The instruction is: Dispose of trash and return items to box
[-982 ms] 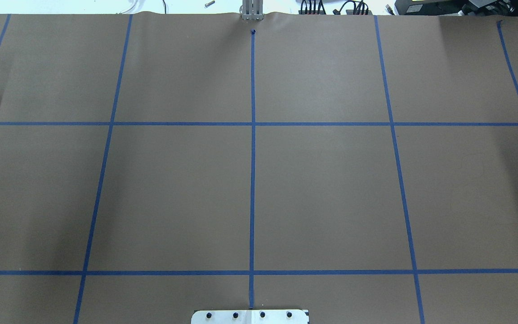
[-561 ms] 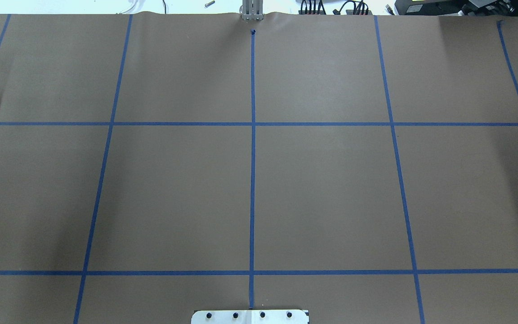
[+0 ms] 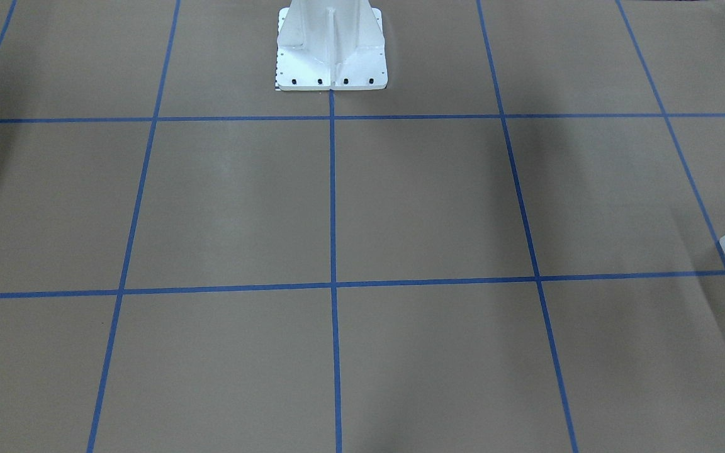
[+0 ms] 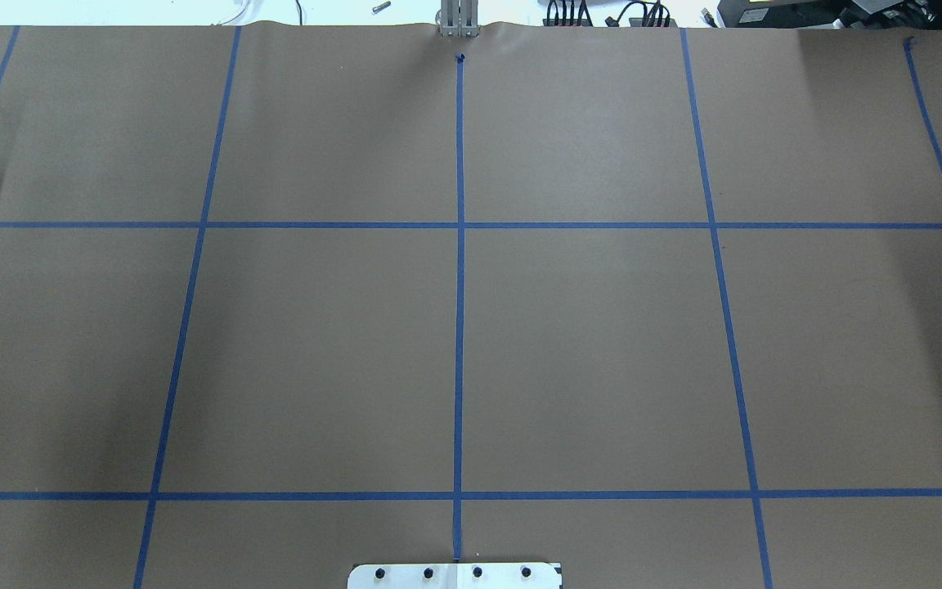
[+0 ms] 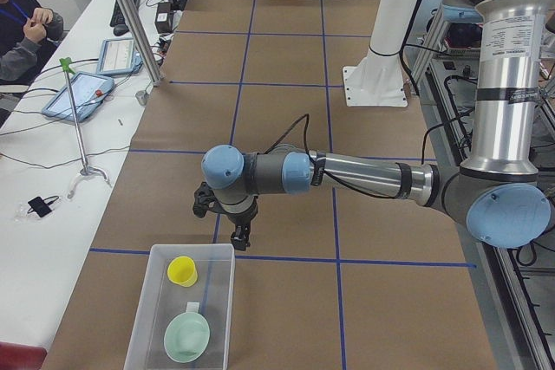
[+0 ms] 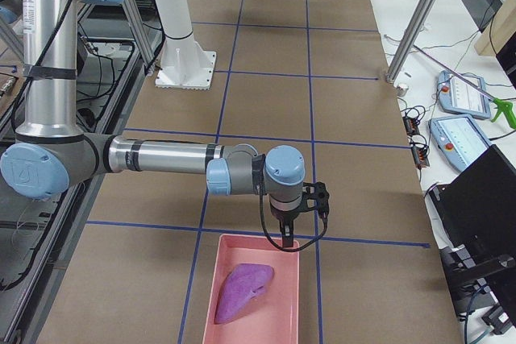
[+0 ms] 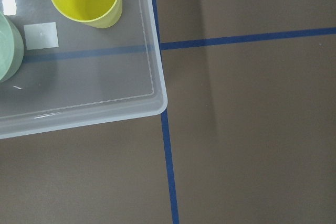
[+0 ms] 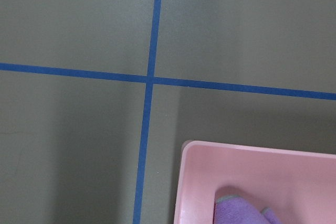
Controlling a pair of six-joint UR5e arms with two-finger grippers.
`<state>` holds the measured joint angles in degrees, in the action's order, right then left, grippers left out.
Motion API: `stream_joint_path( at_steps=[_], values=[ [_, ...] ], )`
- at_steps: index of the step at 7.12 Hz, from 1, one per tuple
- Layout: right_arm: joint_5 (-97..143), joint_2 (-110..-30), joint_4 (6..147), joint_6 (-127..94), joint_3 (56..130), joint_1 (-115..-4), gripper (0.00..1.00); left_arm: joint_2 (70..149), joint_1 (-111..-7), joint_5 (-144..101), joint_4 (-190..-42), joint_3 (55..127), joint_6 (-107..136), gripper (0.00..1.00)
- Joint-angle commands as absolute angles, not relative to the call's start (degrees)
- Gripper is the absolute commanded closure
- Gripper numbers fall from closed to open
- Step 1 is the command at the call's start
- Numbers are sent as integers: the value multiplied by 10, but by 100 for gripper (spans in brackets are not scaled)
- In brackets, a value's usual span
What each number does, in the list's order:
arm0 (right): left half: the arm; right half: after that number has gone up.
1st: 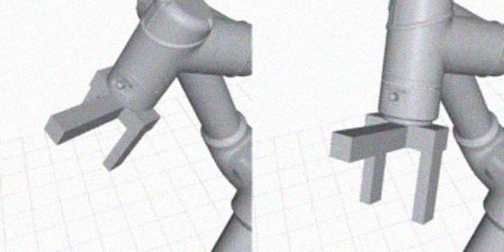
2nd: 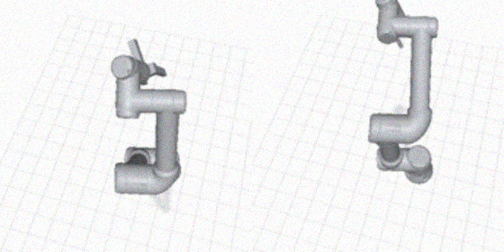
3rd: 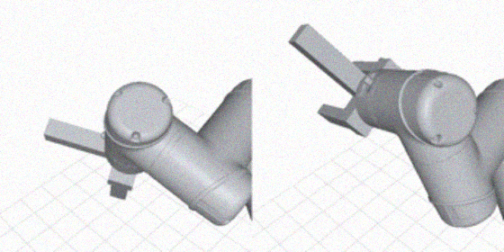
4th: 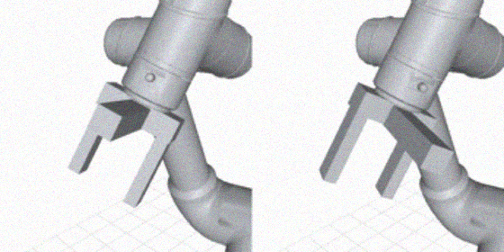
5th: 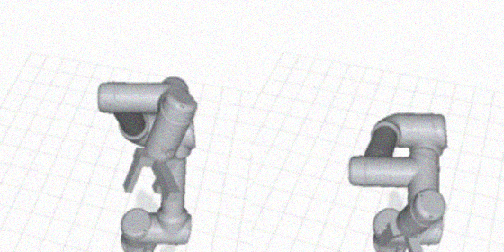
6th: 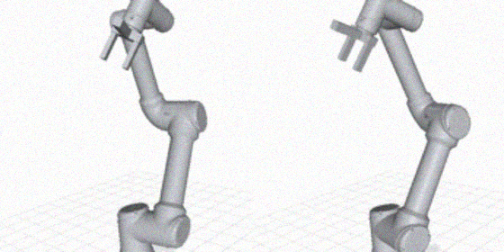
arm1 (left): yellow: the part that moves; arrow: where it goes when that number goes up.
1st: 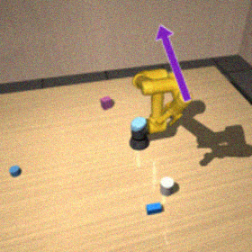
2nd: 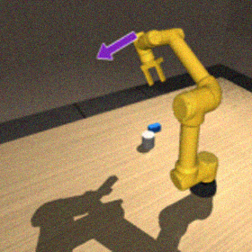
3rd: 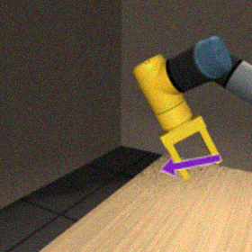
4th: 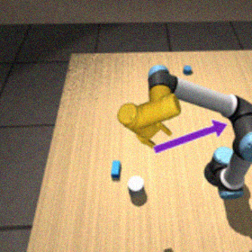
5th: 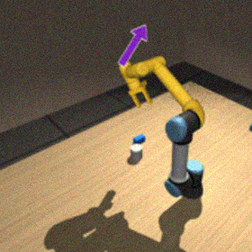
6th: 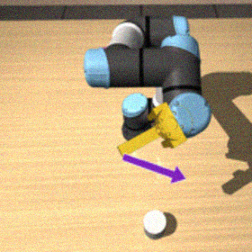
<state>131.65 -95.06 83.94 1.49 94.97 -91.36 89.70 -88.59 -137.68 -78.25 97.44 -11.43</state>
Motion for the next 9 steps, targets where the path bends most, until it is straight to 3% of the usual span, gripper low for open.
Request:
stream_joint_path(
  at_steps=[1,9],
  values=[
    [1317,-951,839,15,951,-911,0,905,-886,-1379,-773,974,-120,1],
    [1317,-947,839,16,960,-905,0,915,-886,-1381,-774,972,-79,1]
  ],
)
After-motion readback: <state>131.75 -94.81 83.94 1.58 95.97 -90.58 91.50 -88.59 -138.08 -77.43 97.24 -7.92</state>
